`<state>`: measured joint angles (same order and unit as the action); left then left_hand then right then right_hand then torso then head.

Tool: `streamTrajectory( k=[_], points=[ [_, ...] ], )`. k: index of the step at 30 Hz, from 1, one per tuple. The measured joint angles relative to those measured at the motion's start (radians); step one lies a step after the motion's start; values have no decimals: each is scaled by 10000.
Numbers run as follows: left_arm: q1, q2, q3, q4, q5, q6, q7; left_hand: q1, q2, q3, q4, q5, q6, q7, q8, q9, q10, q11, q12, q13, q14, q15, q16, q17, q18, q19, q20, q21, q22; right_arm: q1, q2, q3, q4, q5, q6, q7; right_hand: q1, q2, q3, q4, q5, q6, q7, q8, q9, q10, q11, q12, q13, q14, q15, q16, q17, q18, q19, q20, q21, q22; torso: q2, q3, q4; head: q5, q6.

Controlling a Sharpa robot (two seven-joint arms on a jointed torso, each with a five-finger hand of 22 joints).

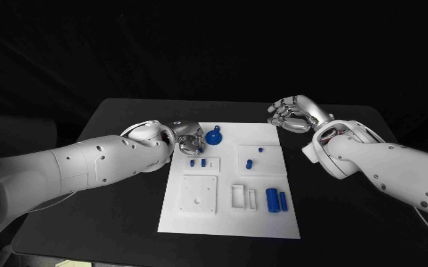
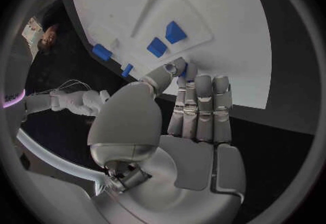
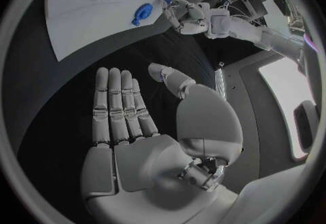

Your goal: Assemble the parts on the task board

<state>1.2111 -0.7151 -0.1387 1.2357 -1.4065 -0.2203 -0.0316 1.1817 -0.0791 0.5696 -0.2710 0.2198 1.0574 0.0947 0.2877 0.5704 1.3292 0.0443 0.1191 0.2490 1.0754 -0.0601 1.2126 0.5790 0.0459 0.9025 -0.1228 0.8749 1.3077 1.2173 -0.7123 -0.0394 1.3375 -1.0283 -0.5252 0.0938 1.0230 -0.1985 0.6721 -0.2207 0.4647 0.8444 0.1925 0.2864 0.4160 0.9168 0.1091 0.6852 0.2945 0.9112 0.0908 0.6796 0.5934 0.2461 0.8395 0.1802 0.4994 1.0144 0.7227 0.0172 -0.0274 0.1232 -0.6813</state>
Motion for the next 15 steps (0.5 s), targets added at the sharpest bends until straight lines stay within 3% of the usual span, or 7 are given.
streamTrajectory(
  k=[10, 15],
  points=[
    [-2, 7, -7, -12, 22, 8, -22, 31, -32, 0, 0, -4, -25, 25, -11, -33, -41, 41, -148, -9, -21, 21, 0, -29, -6, 0, 0, 0, -1, 0, 0, 0, 7, 0, 0, 0, 0, 0, 0, 0, 0, 0, 0, 0, 0, 0, 0, 0, -2, 0, 0, 0, 0, 0, 0, 0, 0, -1, 1, 6, -5, 24, 10],
    [12, -1, -41, 0, 61, 51, -51, 14, -49, 40, 36, -226, -125, 125, -137, -112, -145, 145, -224, -58, -128, 51, 0, -31, -33, -93, 12, 0, -2, 0, -4, 0, 9, 0, 0, 0, 0, 0, 0, 0, 0, 0, 0, 0, 1, 0, 0, 0, -10, 0, 0, 0, -9, 0, 0, 0, 0, -1, 1, 8, -6, 25, 4]
  ],
)
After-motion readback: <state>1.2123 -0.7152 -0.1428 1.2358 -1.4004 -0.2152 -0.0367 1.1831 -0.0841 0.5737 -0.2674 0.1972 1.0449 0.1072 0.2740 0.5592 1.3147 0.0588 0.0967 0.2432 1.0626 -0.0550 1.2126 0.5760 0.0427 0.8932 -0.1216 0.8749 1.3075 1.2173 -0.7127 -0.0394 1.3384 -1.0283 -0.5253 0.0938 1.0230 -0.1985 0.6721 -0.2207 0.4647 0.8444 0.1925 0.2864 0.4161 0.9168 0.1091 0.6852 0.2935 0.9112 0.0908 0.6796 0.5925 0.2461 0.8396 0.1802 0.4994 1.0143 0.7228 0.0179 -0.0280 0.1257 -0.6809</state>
